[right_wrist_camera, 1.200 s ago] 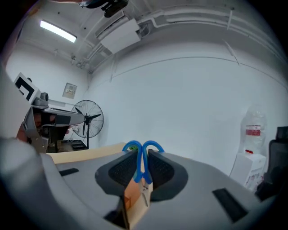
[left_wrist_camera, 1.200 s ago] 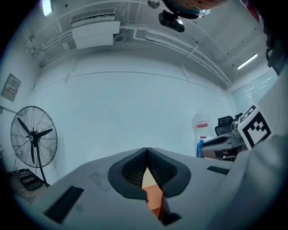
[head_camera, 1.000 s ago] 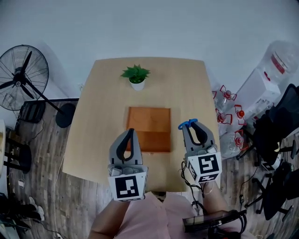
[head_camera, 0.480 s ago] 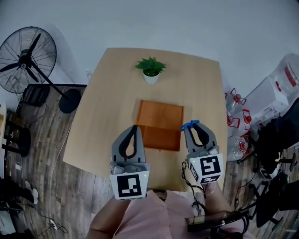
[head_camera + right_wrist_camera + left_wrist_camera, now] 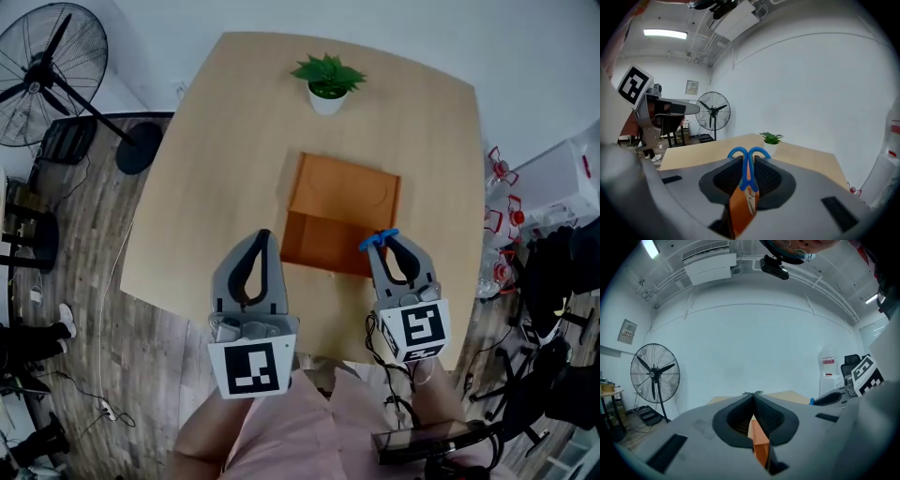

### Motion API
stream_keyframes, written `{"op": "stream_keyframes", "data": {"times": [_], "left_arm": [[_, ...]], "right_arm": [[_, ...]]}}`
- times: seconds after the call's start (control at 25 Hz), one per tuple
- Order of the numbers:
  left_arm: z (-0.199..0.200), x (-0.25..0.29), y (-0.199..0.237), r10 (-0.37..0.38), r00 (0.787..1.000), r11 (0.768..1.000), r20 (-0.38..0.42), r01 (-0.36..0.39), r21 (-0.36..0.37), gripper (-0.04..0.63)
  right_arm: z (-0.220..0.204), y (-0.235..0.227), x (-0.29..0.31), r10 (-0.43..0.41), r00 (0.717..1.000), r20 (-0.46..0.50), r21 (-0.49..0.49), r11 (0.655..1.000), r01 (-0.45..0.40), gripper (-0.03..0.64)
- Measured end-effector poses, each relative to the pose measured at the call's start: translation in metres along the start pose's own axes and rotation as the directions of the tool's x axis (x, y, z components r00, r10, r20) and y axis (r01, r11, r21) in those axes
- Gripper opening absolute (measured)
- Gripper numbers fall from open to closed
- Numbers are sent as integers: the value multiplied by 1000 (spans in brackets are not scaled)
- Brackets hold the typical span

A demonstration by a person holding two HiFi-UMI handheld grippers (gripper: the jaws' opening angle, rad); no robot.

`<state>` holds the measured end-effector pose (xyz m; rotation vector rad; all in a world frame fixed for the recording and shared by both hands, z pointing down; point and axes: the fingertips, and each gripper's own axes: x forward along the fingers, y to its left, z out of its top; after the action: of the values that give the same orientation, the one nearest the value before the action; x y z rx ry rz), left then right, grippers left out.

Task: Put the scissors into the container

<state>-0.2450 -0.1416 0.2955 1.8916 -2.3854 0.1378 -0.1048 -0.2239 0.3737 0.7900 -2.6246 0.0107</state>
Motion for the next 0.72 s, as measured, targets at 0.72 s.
{"op": "stream_keyframes", "data": {"times": [0.72], "left_arm": [[-93,10,39,18,981,996,-192,-35,-84,5]], "right_arm": [[-82,42,57,105,970,-217,-32,993,-115,80]]}}
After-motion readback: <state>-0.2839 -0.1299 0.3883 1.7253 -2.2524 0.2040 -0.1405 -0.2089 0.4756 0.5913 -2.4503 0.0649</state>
